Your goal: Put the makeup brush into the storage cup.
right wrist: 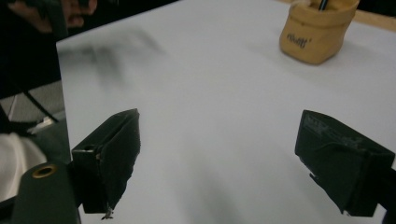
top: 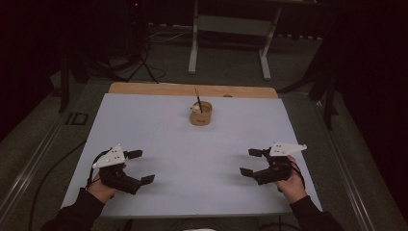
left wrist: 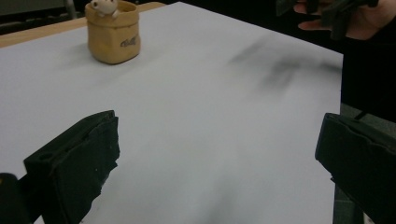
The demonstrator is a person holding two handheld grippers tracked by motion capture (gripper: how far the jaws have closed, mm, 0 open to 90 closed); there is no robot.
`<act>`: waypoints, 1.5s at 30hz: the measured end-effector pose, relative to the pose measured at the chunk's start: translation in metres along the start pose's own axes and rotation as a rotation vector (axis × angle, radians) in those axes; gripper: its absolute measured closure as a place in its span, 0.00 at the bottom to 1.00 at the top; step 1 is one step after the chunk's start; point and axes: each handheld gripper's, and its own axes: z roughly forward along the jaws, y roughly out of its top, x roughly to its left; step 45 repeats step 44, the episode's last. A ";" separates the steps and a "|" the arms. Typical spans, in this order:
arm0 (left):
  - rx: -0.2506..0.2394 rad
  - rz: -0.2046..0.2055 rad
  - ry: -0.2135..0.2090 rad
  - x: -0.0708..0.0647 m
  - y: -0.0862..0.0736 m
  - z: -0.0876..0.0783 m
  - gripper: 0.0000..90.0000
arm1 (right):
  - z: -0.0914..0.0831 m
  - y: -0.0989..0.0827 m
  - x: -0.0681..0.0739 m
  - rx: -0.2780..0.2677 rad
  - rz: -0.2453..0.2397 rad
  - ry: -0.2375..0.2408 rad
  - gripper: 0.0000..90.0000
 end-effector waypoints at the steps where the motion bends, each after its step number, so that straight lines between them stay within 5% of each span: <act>1: 0.002 -0.001 0.001 0.000 -0.002 -0.002 0.00 | -0.001 -0.003 0.000 0.007 -0.004 0.005 0.16; 8: -0.009 -0.014 0.029 0.003 -0.012 -0.012 0.01 | -0.008 -0.018 0.002 0.010 -0.022 0.034 0.16; 16: -0.017 -0.030 0.039 0.008 -0.022 -0.021 0.01 | -0.013 -0.031 0.000 0.003 -0.041 -0.019 0.15; 30: 0.014 -0.082 0.105 0.012 -0.043 -0.025 0.01 | -0.029 -0.047 -0.008 -0.023 -0.003 -0.096 0.16; 45: 0.028 -0.113 0.139 0.015 -0.051 -0.022 0.01 | -0.024 -0.049 -0.010 -0.023 0.009 -0.070 0.16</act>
